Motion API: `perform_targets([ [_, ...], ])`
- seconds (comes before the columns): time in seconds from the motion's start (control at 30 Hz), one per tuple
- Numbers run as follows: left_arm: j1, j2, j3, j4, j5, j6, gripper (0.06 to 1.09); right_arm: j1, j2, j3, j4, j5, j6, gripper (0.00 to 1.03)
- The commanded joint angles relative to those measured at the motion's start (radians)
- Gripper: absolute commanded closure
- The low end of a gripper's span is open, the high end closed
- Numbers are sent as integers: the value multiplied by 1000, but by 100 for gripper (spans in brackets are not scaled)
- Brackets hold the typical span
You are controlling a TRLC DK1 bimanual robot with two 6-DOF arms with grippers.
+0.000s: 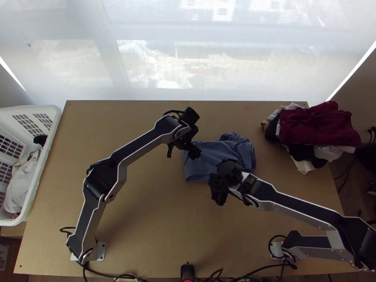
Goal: Fold the t-shirt
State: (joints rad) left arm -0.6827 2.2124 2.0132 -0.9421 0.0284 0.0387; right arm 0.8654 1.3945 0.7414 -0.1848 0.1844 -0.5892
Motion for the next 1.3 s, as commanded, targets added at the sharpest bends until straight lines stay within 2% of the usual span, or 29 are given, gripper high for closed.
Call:
perform_targets([
  [0.0, -5, 24, 1, 0, -2, 3, 10, 12, 32, -71, 127, 18, -73, 4],
  [0.2, -5, 26, 1, -1, -2, 4, 10, -6, 87, -73, 185, 24, -104, 4],
  [0.57, -5, 21, -1, -9, -2, 4, 10, -108, 247, -53, 387, 75, -185, 4],
  [0.7, -5, 21, -4, -15, -2, 4, 10, -131, 317, -13, 427, 89, -181, 4],
  [0.8, -5, 17, -14, -20, -2, 4, 10, -149, 368, 30, 426, 90, -172, 8],
  [0.87, -5, 12, -21, -20, -2, 4, 10, -157, 399, 61, 398, 90, -170, 27],
  [0.9, -5, 9, -22, -21, -2, 4, 10, -160, 406, 72, 383, 90, -159, 41],
  [0.93, -5, 3, -25, -21, -2, 4, 10, -164, 409, 78, 381, 90, -150, 59],
  [1.0, -2, -11, -31, -24, -2, 1, 10, -164, 413, 79, 383, 90, -144, 100],
  [1.13, 12, -72, -60, -24, -2, -7, 10, -181, 379, 85, 377, 95, -87, 100],
  [1.27, 38, -175, -111, -24, -2, -19, 10, -213, 264, 148, 286, 98, 11, 100],
])
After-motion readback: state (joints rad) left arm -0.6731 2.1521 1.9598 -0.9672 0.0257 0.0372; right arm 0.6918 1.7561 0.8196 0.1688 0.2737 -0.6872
